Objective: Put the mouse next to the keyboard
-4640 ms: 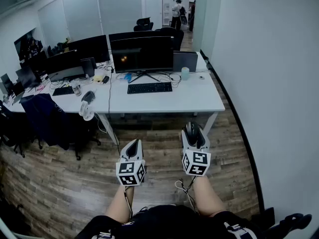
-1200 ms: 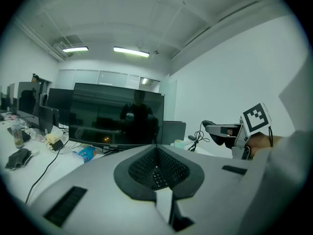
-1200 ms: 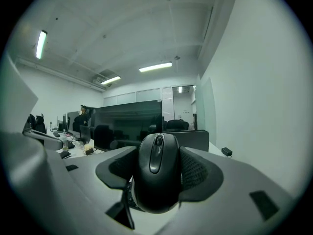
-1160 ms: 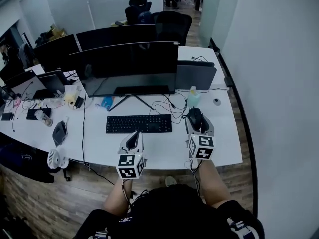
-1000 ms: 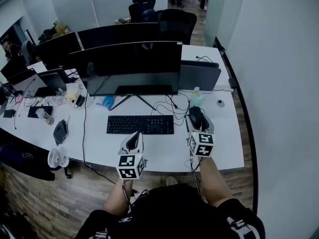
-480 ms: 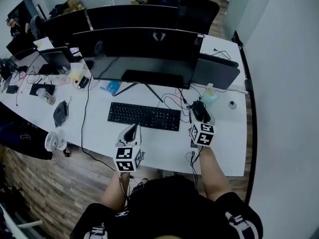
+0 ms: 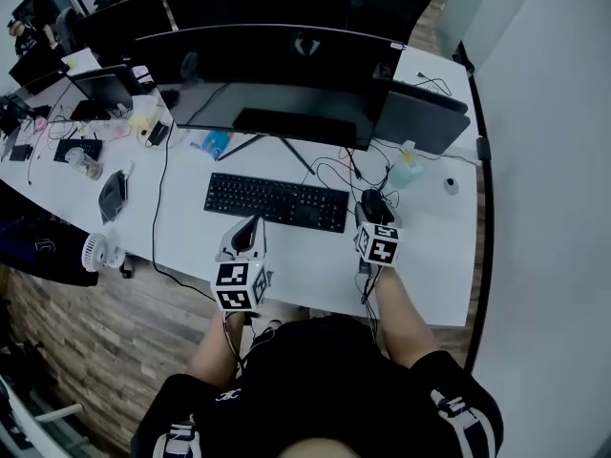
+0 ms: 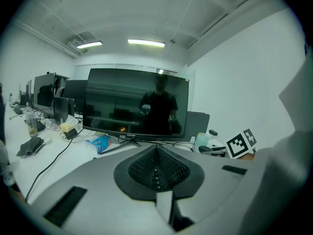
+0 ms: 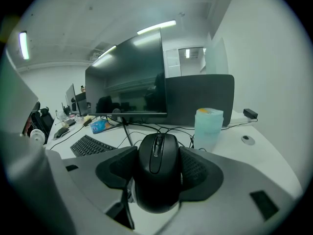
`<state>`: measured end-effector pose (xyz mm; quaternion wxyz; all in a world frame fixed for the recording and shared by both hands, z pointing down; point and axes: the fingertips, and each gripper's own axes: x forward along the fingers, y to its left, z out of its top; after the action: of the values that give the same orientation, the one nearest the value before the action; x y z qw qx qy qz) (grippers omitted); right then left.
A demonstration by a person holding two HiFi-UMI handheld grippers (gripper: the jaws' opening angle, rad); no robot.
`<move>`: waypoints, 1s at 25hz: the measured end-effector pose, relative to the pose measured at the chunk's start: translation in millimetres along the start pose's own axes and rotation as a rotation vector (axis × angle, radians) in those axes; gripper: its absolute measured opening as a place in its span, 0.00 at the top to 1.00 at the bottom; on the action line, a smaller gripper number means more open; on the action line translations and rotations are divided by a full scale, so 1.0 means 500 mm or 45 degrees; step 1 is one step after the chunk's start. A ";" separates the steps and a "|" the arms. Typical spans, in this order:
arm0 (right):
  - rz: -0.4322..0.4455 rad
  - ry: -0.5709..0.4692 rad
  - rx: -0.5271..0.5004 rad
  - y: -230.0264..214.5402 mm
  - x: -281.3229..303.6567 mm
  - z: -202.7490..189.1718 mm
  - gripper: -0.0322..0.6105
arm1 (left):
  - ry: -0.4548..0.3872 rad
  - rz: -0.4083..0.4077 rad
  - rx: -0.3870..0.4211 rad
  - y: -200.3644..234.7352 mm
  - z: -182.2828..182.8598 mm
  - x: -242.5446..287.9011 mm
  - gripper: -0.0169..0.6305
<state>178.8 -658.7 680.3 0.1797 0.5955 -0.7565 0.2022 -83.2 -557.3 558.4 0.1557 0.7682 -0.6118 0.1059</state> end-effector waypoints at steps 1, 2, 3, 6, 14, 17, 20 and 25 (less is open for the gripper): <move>-0.001 0.022 0.002 0.001 0.001 -0.016 0.51 | 0.006 0.002 -0.001 0.002 -0.003 -0.002 0.95; -0.003 0.043 0.005 0.002 0.003 -0.032 0.51 | 0.013 0.003 -0.002 0.005 -0.007 -0.003 0.95; -0.006 0.065 0.009 0.002 0.004 -0.048 0.51 | 0.019 0.004 -0.003 0.007 -0.011 -0.004 0.95; -0.026 0.128 0.024 -0.001 0.014 -0.095 0.51 | 0.031 0.007 -0.004 0.014 -0.022 -0.007 0.95; -0.097 0.267 0.082 -0.022 0.043 -0.173 0.51 | 0.056 0.026 -0.006 0.034 -0.023 -0.015 0.95; -0.123 0.313 0.111 -0.029 0.055 -0.198 0.50 | 0.059 0.025 -0.001 0.036 -0.024 -0.015 0.95; -0.179 0.368 0.126 -0.038 0.051 -0.213 0.50 | 0.059 0.024 0.004 0.038 -0.024 -0.015 0.95; -0.220 0.369 0.078 -0.045 0.044 -0.228 0.49 | 0.055 0.019 0.012 0.037 -0.023 -0.029 0.95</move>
<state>199.3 -622.4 790.8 0.2854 0.6282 -0.6621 0.2926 -104.1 -543.7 565.7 0.1645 0.7618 -0.6137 0.1263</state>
